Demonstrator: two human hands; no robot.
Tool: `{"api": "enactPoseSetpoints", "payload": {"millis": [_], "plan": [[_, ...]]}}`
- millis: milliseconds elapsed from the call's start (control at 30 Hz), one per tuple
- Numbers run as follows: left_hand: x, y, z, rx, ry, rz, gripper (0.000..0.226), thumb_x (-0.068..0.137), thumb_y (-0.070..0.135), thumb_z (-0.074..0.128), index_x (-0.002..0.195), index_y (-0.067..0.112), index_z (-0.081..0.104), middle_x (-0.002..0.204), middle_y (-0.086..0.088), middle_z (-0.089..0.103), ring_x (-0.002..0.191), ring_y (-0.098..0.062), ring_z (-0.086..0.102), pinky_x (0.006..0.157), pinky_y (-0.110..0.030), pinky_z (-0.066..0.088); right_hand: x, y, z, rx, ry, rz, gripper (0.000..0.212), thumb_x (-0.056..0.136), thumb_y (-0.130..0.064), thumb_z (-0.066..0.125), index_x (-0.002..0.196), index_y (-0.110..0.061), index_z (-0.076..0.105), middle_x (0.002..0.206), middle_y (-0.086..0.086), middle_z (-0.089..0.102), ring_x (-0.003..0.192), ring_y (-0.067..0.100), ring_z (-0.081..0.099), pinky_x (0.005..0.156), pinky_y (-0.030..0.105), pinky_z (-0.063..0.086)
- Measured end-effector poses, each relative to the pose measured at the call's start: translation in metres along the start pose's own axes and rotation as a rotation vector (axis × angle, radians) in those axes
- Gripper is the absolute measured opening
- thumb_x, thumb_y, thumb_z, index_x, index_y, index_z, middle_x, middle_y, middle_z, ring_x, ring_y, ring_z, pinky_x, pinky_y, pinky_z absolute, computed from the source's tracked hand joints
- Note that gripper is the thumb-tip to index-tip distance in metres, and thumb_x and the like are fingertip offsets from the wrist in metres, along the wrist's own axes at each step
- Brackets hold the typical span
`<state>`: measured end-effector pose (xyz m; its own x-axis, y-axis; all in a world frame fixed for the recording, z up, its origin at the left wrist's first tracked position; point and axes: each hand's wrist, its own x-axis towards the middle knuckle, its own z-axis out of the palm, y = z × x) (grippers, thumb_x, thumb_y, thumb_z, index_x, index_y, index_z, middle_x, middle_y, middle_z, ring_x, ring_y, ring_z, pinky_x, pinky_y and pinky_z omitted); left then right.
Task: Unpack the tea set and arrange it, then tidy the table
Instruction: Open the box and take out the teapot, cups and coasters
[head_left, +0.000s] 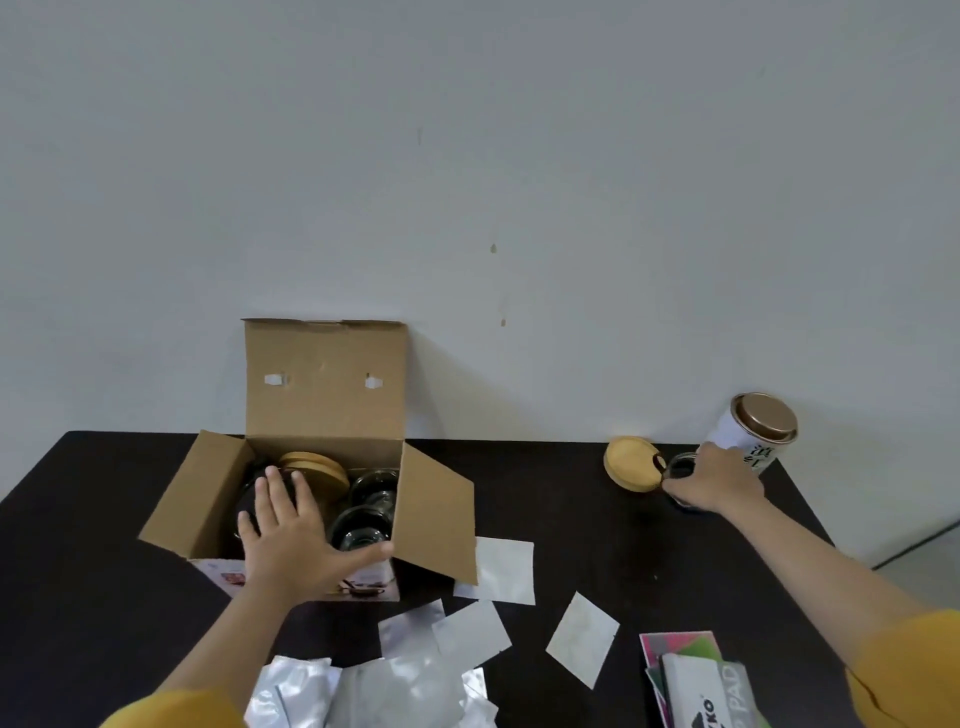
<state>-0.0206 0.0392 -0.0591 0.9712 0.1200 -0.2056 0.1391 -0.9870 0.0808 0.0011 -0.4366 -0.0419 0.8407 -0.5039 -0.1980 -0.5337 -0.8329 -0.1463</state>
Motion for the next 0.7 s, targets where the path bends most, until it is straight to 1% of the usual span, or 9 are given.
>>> {"api": "enactPoseSetpoints", "payload": {"millis": [67, 200, 300, 400, 467, 500, 567, 633, 700], "plan": [[0.000, 0.000, -0.001, 0.017, -0.003, -0.012, 0.161, 0.025, 0.106, 0.007, 0.150, 0.005, -0.005, 0.156, -0.021, -0.015, 0.144, -0.035, -0.013, 0.115, -0.054, 0.007, 0.014, 0.016, 0.005, 0.004, 0.012, 0.014, 0.050, 0.066, -0.048, 0.072, 0.093, -0.009, 0.055, 0.088, 0.008, 0.060, 0.082, 0.025, 0.059, 0.060, 0.031, 0.051], [0.000, 0.002, -0.001, 0.077, -0.008, -0.034, 0.161, 0.023, 0.105, 0.003, 0.150, 0.007, -0.005, 0.156, -0.019, -0.014, 0.145, -0.035, -0.010, 0.115, -0.053, 0.009, 0.033, 0.029, 0.018, 0.046, 0.040, 0.024, 0.045, 0.069, -0.047, 0.072, 0.088, -0.010, 0.055, 0.090, 0.011, 0.061, 0.079, 0.026, 0.061, 0.060, 0.033, 0.054], [0.001, 0.003, 0.001, 0.083, -0.001, -0.047, 0.161, 0.022, 0.105, 0.004, 0.150, 0.008, -0.003, 0.157, -0.019, -0.012, 0.145, -0.035, -0.007, 0.115, -0.053, 0.010, 0.042, 0.032, 0.029, 0.090, 0.042, 0.027, 0.044, 0.072, -0.045, 0.071, 0.093, -0.010, 0.054, 0.096, 0.012, 0.060, 0.079, 0.027, 0.060, 0.055, 0.029, 0.047], [0.001, 0.003, 0.003, 0.052, 0.013, -0.043, 0.161, 0.023, 0.106, 0.008, 0.151, 0.008, 0.001, 0.157, -0.019, -0.010, 0.145, -0.035, -0.006, 0.115, -0.054, 0.010, 0.047, 0.031, 0.038, 0.123, 0.063, 0.019, 0.047, 0.075, -0.045, 0.071, 0.099, -0.008, 0.053, 0.109, 0.017, 0.056, 0.084, 0.029, 0.058, 0.059, 0.031, 0.045], [0.002, 0.003, 0.003, 0.050, 0.014, -0.041, 0.161, 0.023, 0.106, 0.009, 0.151, 0.008, 0.001, 0.157, -0.018, -0.010, 0.145, -0.035, -0.006, 0.115, -0.054, 0.010, 0.049, 0.032, 0.043, 0.123, 0.069, 0.008, 0.047, 0.078, -0.043, 0.069, 0.103, -0.007, 0.052, 0.115, 0.018, 0.050, 0.083, 0.025, 0.052, 0.061, 0.032, 0.044], [0.002, 0.004, 0.003, 0.052, 0.016, -0.040, 0.161, 0.023, 0.105, 0.009, 0.151, 0.008, 0.001, 0.157, -0.018, -0.010, 0.145, -0.035, -0.006, 0.115, -0.054, 0.010, 0.051, 0.032, 0.044, 0.119, 0.065, 0.003, 0.048, 0.080, -0.042, 0.069, 0.106, -0.006, 0.051, 0.116, 0.018, 0.048, 0.084, 0.024, 0.049, 0.063, 0.032, 0.043], [0.001, 0.004, 0.003, 0.046, 0.020, -0.040, 0.161, 0.023, 0.105, 0.010, 0.151, 0.008, 0.002, 0.157, -0.018, -0.009, 0.145, -0.035, -0.006, 0.115, -0.054, 0.009, 0.053, 0.031, 0.046, 0.108, 0.050, -0.033, 0.051, 0.082, -0.042, 0.068, 0.110, -0.005, 0.049, 0.117, 0.017, 0.047, 0.093, 0.027, 0.052, 0.065, 0.032, 0.042], [0.001, 0.004, 0.003, 0.042, 0.023, -0.038, 0.160, 0.024, 0.105, 0.010, 0.151, 0.008, 0.003, 0.158, -0.018, -0.008, 0.145, -0.035, -0.006, 0.115, -0.054, 0.009, 0.056, 0.028, 0.045, 0.107, 0.028, -0.095, 0.056, 0.080, -0.044, 0.068, 0.115, -0.005, 0.047, 0.118, 0.018, 0.048, 0.102, 0.032, 0.055, 0.069, 0.033, 0.044], [0.001, 0.004, 0.003, 0.048, 0.024, -0.035, 0.160, 0.024, 0.105, 0.010, 0.151, 0.008, 0.003, 0.158, -0.018, -0.008, 0.145, -0.035, -0.006, 0.115, -0.054, 0.009, 0.059, 0.023, 0.046, 0.077, -0.002, -0.155, 0.059, 0.078, -0.045, 0.069, 0.117, -0.006, 0.047, 0.118, 0.017, 0.050, 0.106, 0.033, 0.054, 0.076, 0.035, 0.047]]}}
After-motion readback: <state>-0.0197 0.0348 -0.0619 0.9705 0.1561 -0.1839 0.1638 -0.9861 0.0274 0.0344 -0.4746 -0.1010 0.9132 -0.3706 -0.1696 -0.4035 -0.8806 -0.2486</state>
